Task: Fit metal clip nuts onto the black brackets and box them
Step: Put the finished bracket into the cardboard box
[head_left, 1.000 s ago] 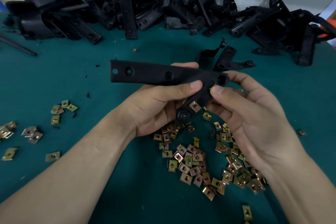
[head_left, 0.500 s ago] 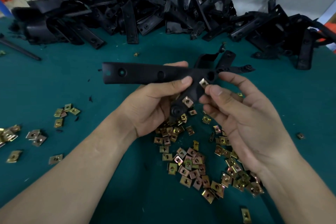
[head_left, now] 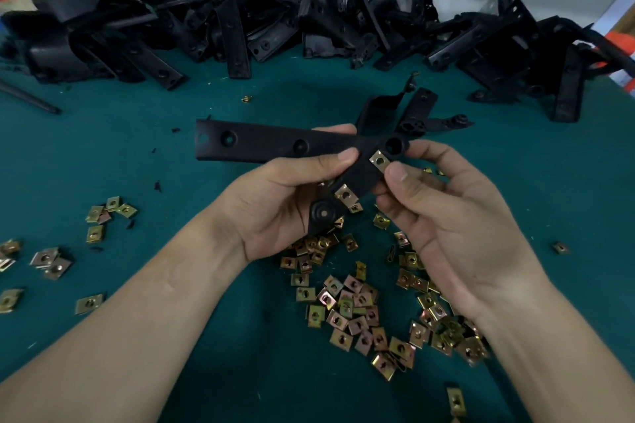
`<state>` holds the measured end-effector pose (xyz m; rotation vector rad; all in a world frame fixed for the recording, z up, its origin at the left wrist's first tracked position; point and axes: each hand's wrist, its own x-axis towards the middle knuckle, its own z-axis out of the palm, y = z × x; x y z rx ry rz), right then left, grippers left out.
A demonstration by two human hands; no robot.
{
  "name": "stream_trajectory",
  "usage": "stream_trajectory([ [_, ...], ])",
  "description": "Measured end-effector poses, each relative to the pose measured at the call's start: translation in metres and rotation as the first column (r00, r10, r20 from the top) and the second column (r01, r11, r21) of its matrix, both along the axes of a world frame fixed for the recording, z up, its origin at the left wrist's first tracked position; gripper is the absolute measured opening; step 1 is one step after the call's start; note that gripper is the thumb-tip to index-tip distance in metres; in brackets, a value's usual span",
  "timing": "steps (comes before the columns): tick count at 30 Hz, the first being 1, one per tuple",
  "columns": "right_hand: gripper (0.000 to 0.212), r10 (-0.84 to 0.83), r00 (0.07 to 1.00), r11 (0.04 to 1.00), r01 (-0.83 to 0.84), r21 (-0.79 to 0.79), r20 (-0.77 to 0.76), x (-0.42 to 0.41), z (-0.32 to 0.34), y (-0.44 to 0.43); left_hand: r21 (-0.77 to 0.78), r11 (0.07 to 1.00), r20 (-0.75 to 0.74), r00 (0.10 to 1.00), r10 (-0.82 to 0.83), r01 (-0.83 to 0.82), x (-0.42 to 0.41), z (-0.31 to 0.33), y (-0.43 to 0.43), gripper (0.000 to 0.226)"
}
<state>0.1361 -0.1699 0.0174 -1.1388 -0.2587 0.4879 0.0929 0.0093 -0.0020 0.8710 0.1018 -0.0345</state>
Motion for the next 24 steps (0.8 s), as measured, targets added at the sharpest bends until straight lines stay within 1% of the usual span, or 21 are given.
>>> stream_trajectory([
  [5,0.031,-0.057,0.987,0.996,0.067,-0.064,0.149,-0.005,-0.002,0.003,0.025,1.0,0.027,0.999,0.018,-0.018,-0.003,0.003,-0.002,0.04],
  [8,0.028,0.006,0.978,0.998,0.008,-0.066,0.207,-0.009,0.006,0.003,0.02,0.998,0.082,0.995,0.053,-0.055,-0.003,0.002,-0.004,0.045],
  [10,0.028,0.034,0.968,0.996,-0.011,-0.092,0.25,-0.014,0.011,0.005,0.067,0.996,0.112,0.993,0.049,-0.057,-0.004,0.002,-0.002,0.044],
  [12,0.02,0.004,0.95,0.989,0.042,-0.139,0.313,-0.016,0.015,0.006,0.114,0.991,0.125,0.991,0.056,-0.07,-0.007,0.003,0.003,0.043],
  [13,0.017,-0.021,0.942,0.985,0.078,-0.157,0.335,-0.016,0.019,0.004,0.109,0.99,0.129,0.988,0.08,-0.094,-0.009,0.004,0.006,0.042],
  [16,0.013,-0.092,0.92,0.976,0.159,-0.148,0.382,-0.017,0.037,-0.011,0.035,0.974,0.131,0.967,0.219,-0.225,-0.015,0.013,0.011,0.021],
  [17,0.012,-0.127,0.907,0.974,0.19,-0.122,0.401,-0.02,0.044,-0.02,0.06,0.959,0.14,0.953,0.268,-0.278,-0.019,0.017,0.011,0.018],
  [18,0.013,-0.174,0.89,0.968,0.232,-0.09,0.422,-0.025,0.049,-0.03,0.117,0.94,0.166,0.94,0.299,-0.32,-0.021,0.021,0.009,0.017],
  [20,0.016,-0.265,0.847,0.949,0.314,-0.031,0.46,-0.038,0.053,-0.052,0.247,0.899,0.261,0.919,0.297,-0.361,-0.026,0.027,-0.002,0.017],
  [22,0.019,-0.341,0.814,0.924,0.383,0.007,0.471,-0.053,0.055,-0.078,0.343,0.875,0.34,0.913,0.224,-0.342,-0.032,0.034,-0.024,0.014],
  [24,0.02,-0.425,0.776,0.882,0.472,0.017,0.466,-0.072,0.055,-0.112,0.397,0.88,0.349,0.93,0.116,-0.259,-0.038,0.041,-0.054,0.013],
])
